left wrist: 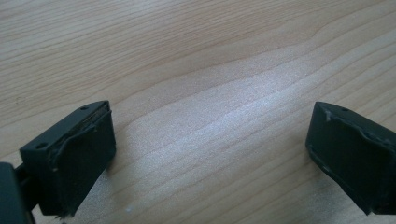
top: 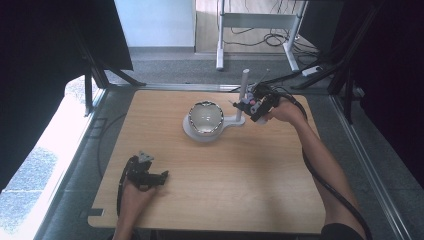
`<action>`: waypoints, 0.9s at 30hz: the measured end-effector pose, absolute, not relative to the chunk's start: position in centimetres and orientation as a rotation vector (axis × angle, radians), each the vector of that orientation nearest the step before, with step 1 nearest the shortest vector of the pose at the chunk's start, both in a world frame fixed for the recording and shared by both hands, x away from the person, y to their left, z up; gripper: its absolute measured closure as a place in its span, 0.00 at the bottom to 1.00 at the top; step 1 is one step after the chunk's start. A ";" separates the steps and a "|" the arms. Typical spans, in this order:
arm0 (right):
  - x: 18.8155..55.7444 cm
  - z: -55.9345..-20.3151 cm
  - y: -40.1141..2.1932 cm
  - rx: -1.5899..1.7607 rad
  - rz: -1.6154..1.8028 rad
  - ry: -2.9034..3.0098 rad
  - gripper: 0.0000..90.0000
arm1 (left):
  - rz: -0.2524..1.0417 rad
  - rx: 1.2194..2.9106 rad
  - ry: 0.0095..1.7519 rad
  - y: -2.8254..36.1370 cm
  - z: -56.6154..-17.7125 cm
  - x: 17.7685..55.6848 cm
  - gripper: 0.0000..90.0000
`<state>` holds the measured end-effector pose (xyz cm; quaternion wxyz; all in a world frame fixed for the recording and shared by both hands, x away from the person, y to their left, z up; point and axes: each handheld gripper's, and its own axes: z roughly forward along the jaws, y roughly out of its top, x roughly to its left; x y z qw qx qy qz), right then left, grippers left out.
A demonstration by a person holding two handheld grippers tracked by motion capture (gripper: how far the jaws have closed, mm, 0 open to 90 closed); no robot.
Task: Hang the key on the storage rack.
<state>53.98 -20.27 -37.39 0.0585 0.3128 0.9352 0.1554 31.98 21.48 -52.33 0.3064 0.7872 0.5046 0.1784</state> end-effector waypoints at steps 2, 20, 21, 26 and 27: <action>54.3 -37.9 -20.5 0.959 0.467 2.819 0.48 | 0.472 2.083 1.335 21.5 -52.3 32.0 0.01; 54.6 -40.0 -18.6 0.832 0.393 2.759 0.32 | 0.472 2.083 1.335 21.5 -52.3 32.0 0.01; 54.6 -40.0 -18.6 0.824 0.384 2.751 0.31 | 0.472 2.083 1.335 21.5 -52.3 32.0 0.02; 54.4 -39.9 -18.6 0.809 0.367 2.750 0.25 | 0.472 2.083 1.335 21.5 -52.3 32.0 0.01; 54.2 -39.9 -18.7 0.790 0.346 2.748 0.21 | 0.473 2.083 1.335 21.5 -52.3 32.0 0.02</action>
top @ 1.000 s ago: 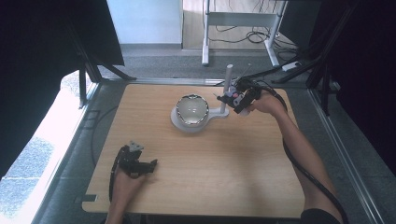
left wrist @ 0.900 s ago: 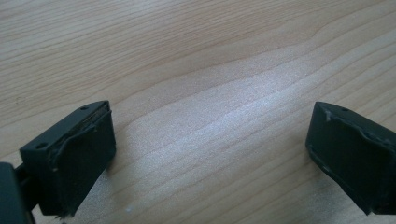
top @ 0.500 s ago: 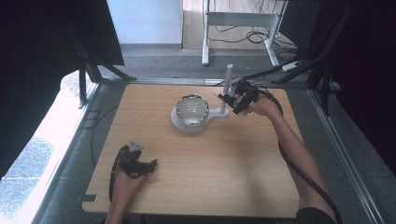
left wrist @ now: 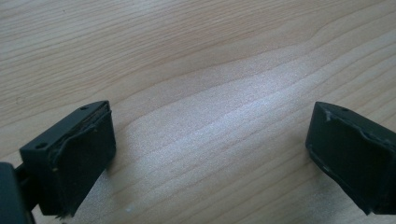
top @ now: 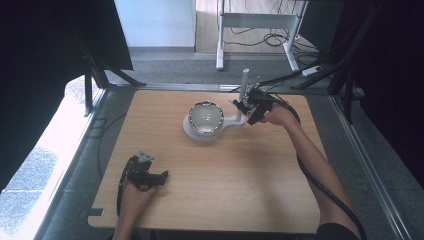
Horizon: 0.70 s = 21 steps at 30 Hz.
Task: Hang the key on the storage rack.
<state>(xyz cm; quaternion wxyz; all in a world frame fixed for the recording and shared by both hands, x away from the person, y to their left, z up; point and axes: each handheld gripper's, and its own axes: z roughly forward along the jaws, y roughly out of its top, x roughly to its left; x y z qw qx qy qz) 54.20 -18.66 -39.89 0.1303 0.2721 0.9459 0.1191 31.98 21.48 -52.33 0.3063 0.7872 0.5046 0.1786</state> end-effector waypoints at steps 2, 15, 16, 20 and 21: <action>54.0 -39.8 -18.7 0.779 0.318 2.734 0.18 | 0.472 2.083 1.335 21.5 -52.3 32.0 0.02; 52.9 -38.8 -20.1 0.811 0.326 2.721 0.16 | 0.472 2.083 1.335 21.5 -52.3 32.0 0.01; 52.8 -38.8 -20.2 0.813 0.328 2.722 0.16 | 0.472 2.083 1.335 21.5 -52.3 32.0 0.01; 52.3 -38.8 -20.4 0.810 0.343 2.726 0.15 | 0.472 2.083 1.335 21.5 -52.3 32.0 0.01; 52.3 -38.8 -20.4 0.810 0.343 2.726 0.15 | 0.472 2.083 1.335 21.5 -52.3 32.0 0.02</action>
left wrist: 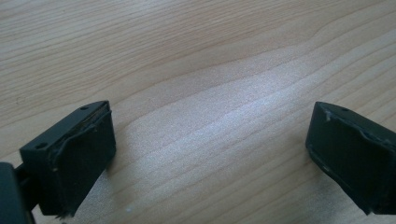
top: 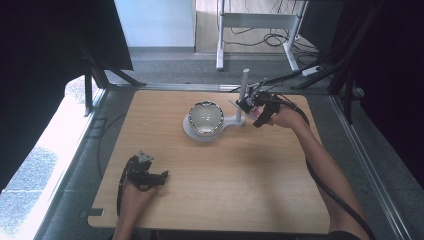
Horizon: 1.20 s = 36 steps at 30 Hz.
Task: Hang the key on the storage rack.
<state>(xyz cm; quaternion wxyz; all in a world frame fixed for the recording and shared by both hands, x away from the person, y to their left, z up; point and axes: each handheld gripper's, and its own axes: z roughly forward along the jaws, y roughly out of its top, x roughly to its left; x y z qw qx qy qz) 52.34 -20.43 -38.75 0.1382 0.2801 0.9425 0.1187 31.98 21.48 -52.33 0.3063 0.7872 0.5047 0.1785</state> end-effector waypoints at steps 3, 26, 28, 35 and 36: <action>52.0 -38.8 -20.6 0.807 0.349 2.726 0.15 | 0.472 2.083 1.335 21.5 -52.3 32.0 0.02; 47.5 -39.1 -21.7 0.730 0.404 2.754 0.15 | 0.472 2.084 1.335 21.5 -52.3 32.0 0.01; 46.8 -39.1 -21.8 0.715 0.415 2.757 0.15 | 0.472 2.084 1.335 21.5 -52.3 32.0 0.02; 45.3 -39.2 -21.9 0.685 0.453 2.760 0.15 | 0.472 2.087 1.334 21.5 -52.3 32.0 0.02; 44.7 -39.2 -21.9 0.676 0.466 2.756 0.15 | 0.472 2.086 1.335 21.5 -52.3 32.0 0.02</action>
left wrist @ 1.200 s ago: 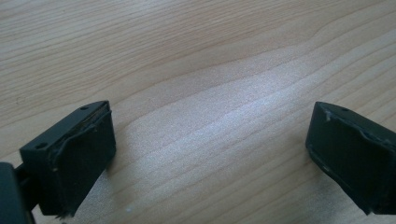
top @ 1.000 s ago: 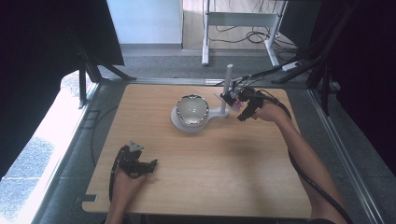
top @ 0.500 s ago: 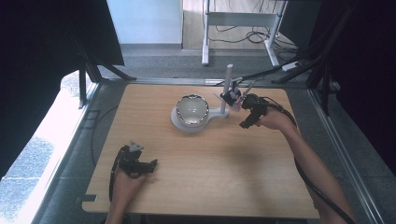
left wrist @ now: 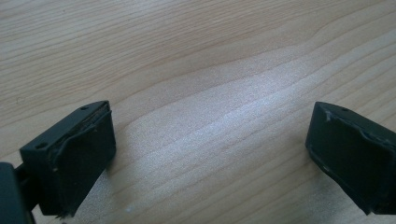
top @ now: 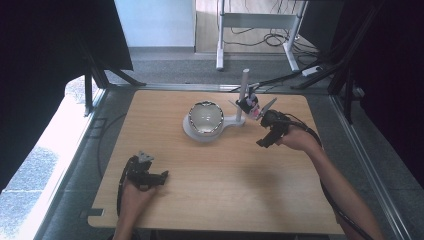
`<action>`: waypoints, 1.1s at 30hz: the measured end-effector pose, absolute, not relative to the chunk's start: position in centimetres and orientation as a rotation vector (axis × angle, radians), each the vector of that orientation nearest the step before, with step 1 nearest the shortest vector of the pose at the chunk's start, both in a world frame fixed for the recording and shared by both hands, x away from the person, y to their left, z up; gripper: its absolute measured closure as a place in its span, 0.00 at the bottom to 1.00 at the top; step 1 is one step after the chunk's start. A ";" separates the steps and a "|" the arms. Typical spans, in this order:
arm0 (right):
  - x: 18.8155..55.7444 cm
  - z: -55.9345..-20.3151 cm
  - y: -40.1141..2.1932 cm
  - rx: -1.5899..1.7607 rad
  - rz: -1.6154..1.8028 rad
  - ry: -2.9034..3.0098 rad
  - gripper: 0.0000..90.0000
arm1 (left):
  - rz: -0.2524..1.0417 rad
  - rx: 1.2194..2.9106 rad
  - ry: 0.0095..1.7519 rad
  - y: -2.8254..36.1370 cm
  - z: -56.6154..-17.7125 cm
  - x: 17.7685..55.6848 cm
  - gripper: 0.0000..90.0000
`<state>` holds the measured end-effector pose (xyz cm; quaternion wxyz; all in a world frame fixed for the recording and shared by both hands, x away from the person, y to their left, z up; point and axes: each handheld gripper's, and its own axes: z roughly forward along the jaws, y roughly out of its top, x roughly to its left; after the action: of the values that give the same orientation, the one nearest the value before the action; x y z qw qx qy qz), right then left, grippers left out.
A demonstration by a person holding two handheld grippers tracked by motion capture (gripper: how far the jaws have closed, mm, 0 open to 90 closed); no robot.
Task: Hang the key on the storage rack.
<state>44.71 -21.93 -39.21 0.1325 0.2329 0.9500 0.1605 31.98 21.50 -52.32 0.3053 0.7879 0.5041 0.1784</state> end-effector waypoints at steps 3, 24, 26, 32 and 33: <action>44.3 -39.2 -22.0 0.667 0.473 2.761 0.14 | 0.472 2.086 1.334 21.5 -52.3 32.0 0.02; 39.3 -40.0 -24.6 0.692 0.573 2.714 0.15 | 0.475 2.087 1.332 21.5 -52.3 32.0 0.02; 38.8 -40.2 -25.0 0.698 0.586 2.704 0.14 | 0.473 2.084 1.336 21.5 -52.3 32.0 0.02; 37.5 -41.0 -26.0 0.738 0.618 2.673 0.12 | 0.472 2.083 1.336 21.5 -52.3 32.0 0.02; 37.3 -41.2 -26.2 0.743 0.620 2.674 0.12 | 0.473 2.085 1.335 21.5 -52.3 32.0 0.02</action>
<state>37.31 -26.24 -41.15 0.1484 0.2584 0.9299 0.2155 31.98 21.49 -52.32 0.3055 0.7877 0.5043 0.1786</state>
